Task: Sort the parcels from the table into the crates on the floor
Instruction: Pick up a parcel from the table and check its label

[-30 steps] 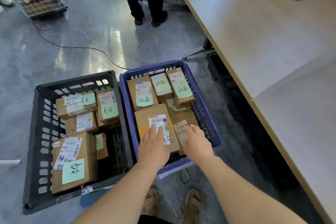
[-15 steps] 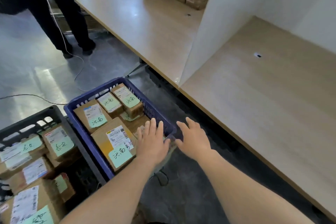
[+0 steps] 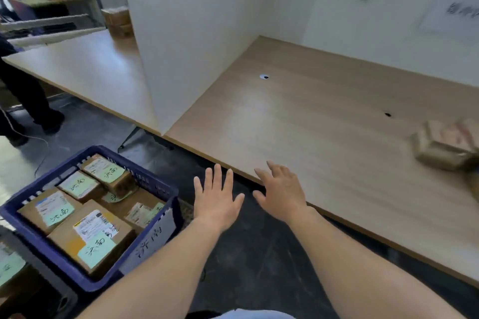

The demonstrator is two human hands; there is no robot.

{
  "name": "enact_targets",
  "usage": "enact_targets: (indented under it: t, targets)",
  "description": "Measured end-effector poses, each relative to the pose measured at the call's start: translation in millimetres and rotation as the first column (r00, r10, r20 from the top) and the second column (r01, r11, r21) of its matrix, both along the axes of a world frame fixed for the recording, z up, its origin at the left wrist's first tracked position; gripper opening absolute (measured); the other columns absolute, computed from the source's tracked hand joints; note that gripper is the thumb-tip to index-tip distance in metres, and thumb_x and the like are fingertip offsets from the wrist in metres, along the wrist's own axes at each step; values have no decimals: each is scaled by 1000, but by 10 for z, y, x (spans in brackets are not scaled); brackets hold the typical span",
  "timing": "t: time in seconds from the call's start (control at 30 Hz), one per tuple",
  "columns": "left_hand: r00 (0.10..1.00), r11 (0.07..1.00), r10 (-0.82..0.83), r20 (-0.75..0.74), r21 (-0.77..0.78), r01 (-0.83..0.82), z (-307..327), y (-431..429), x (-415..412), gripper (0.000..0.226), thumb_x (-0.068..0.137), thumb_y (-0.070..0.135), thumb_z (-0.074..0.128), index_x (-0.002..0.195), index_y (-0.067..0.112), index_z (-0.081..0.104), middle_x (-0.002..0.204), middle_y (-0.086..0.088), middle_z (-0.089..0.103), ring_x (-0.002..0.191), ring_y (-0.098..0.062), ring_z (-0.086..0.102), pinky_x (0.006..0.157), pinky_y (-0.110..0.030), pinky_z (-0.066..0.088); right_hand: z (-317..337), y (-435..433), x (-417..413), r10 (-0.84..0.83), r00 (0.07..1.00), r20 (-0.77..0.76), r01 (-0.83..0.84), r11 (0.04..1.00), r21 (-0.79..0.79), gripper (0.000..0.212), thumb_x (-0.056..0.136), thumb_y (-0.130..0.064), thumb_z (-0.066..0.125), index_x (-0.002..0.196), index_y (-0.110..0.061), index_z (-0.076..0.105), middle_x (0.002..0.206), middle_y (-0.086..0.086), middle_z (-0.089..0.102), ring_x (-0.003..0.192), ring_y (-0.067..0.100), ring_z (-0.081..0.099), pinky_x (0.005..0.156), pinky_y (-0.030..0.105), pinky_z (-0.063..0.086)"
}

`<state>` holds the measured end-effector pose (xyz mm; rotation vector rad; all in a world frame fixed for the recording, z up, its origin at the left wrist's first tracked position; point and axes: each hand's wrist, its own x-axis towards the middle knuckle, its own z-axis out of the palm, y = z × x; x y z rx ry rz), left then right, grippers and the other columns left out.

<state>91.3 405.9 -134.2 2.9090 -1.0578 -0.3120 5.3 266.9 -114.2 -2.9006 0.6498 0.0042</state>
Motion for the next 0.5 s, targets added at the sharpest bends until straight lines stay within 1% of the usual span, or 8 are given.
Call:
enact_targets:
  t: [0.1, 0.17, 0.33, 0.5]
  targets:
    - [999, 999, -42, 28, 2, 42, 50, -342, -333, 70, 98, 58, 13, 152, 22, -13, 159, -10, -21, 146, -30, -18, 116, -52, -8, 24, -330, -412, -22, 1000, 21, 22, 999, -24, 62, 93, -52, 43, 149, -33, 22, 160, 6, 11, 145, 26, 10, 117, 45, 8]
    - [997, 998, -62, 47, -2, 63, 78, -563, -520, 71, 97, 60, 11, 151, 22, -16, 158, -11, -22, 146, -30, -17, 116, -51, -8, 47, -542, -656, -38, 998, 41, 40, 998, -52, 64, 93, -55, 40, 149, -33, 20, 160, 7, 10, 145, 26, 10, 117, 45, 7]
    - [991, 994, -109, 82, -13, 111, 117, -1128, -971, 74, 95, 63, 9, 148, 23, -23, 156, -12, -27, 146, -31, -19, 116, -51, -8, 116, -1056, -1242, -102, 992, 71, 108, 990, -91, 68, 91, -57, 42, 150, -32, 18, 160, 8, 11, 144, 27, 13, 116, 48, 8]
    - [974, 979, -201, 101, -1, 202, 122, -1642, -1404, 74, 94, 64, 6, 146, 24, -27, 155, -12, -28, 145, -31, -21, 117, -51, -9, 121, -1432, -1781, -200, 976, 84, 210, 971, -119, 70, 91, -59, 40, 151, -32, 16, 159, 7, 13, 143, 26, 16, 115, 49, 12]
